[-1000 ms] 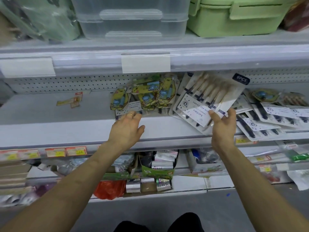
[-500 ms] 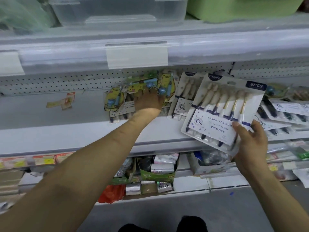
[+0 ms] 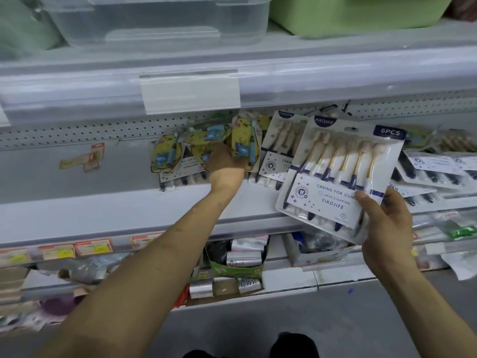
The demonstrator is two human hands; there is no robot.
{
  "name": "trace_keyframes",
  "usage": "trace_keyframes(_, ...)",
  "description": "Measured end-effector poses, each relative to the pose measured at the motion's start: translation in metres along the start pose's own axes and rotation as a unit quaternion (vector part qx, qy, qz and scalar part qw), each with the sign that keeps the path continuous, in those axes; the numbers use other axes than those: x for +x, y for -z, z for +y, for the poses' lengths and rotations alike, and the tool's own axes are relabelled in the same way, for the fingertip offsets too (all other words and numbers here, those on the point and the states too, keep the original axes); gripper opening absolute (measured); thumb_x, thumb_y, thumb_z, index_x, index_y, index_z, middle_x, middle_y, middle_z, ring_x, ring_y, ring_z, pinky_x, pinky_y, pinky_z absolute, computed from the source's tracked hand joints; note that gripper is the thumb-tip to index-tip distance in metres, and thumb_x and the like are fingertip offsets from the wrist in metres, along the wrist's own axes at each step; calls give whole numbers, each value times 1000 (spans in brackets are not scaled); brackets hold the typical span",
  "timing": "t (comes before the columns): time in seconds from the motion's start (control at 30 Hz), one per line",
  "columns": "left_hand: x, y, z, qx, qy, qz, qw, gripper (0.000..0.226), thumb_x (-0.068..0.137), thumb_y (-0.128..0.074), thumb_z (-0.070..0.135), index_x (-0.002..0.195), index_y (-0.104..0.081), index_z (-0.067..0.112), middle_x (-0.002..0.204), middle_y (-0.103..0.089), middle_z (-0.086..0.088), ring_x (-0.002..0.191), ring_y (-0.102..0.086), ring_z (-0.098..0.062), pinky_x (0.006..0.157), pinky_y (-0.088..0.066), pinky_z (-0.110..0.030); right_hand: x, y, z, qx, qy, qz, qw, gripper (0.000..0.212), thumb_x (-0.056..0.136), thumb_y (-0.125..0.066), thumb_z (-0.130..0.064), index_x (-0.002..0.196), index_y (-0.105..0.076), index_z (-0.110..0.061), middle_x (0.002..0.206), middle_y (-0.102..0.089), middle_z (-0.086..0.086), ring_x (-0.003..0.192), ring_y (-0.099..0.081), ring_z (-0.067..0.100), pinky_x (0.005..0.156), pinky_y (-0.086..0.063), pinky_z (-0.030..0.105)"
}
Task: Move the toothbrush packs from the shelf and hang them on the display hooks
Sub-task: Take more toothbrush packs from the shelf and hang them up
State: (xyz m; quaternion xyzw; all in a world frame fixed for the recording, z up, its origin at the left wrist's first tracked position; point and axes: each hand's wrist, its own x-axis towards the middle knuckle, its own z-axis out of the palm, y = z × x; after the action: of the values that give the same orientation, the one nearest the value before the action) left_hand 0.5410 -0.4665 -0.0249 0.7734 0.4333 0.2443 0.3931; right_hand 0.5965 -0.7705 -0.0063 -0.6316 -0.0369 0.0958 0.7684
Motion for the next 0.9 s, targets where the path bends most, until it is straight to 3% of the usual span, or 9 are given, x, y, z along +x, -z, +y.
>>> trace_keyframes(0.07, -10, 6, -4, -94, 19, -37, 995, 32, 92, -76, 15, 115, -58, 3, 109, -72, -9, 102, -71, -30, 87, -60, -43, 0, -2, 1, 7, -5, -2, 1000, 35, 102, -64, -6, 137, -59, -4, 122, -76, 9, 110, -75, 25, 87, -64, 37)
trace_keyframes(0.17, -18, 11, -17, -147, 35, -75, 986, 44, 83, -81, 9, 120, -56, 11, 110, -73, -4, 101, -72, -24, 88, -63, -45, 0, -3, 3, 0, -15, -5, 1000, 33, 102, -65, -7, 134, -61, -6, 125, -75, 12, 114, -74, 30, 97, -61, 50)
trace_keyframes(0.23, -21, 14, -20, -168, 50, -113, 978, 49, 81, -82, 7, 124, -61, 12, 110, -74, -2, 100, -72, -19, 87, -62, -37, -1, -3, 5, -6, -21, -6, 1000, 32, 101, -65, -8, 133, -62, -8, 125, -74, 12, 114, -73, 31, 96, -61, 50)
trace_keyframes(0.33, -24, 19, -14, -211, 111, -132, 962, 28, 90, -80, 15, 115, -69, 17, 104, -74, 4, 101, -70, -17, 86, -58, -29, -1, -3, 6, -6, -28, -2, 1000, 32, 101, -67, -8, 132, -63, -8, 125, -74, 12, 112, -74, 30, 96, -60, 51)
trace_keyframes(0.4, -23, 19, -7, -256, 129, -127, 950, 10, 93, -79, 22, 100, -72, 25, 100, -76, 7, 101, -72, -19, 92, -60, -38, -2, -3, 6, -5, -34, -2, 999, 33, 100, -68, -8, 133, -62, -8, 126, -73, 13, 111, -74, 29, 97, -59, 55)
trace_keyframes(0.5, -21, 17, -2, -308, 153, -123, 931, 6, 95, -77, 16, 97, -74, 21, 100, -79, -3, 101, -76, -30, 94, -61, -56, -2, -2, 4, -10, -32, -3, 999, 33, 100, -67, -8, 133, -62, -8, 125, -74, 13, 113, -74, 31, 95, -59, 51)
trace_keyframes(0.63, -31, 19, -13, -322, 184, -132, 919, 19, 94, -73, 2, 113, -72, 5, 98, -79, -11, 85, -76, -29, 86, -62, -50, -9, 0, -3, -33, -18, -13, 999, 27, 103, -65, -11, 130, -64, -11, 118, -77, 7, 111, -74, 28, 88, -64, 43)
trace_keyframes(0.8, -59, 44, -33, -309, 212, -145, 916, 17, 98, -70, 7, 113, -62, 5, 118, -73, -22, 106, -73, -40, 89, -61, -57, -29, -2, -19, -43, -21, -19, 999, 25, 106, -58, -8, 130, -62, -13, 105, -80, -9, 101, -76, 11, 77, -62, 24)
trace_keyframes(0.9, -76, 62, -36, -308, 192, -162, 918, 21, 100, -68, 10, 120, -64, 5, 117, -75, -20, 101, -75, -39, 81, -62, -59, -43, -4, -26, -53, -25, -6, 998, 25, 106, -58, -8, 131, -62, -10, 107, -80, -7, 103, -76, 14, 80, -64, 31)
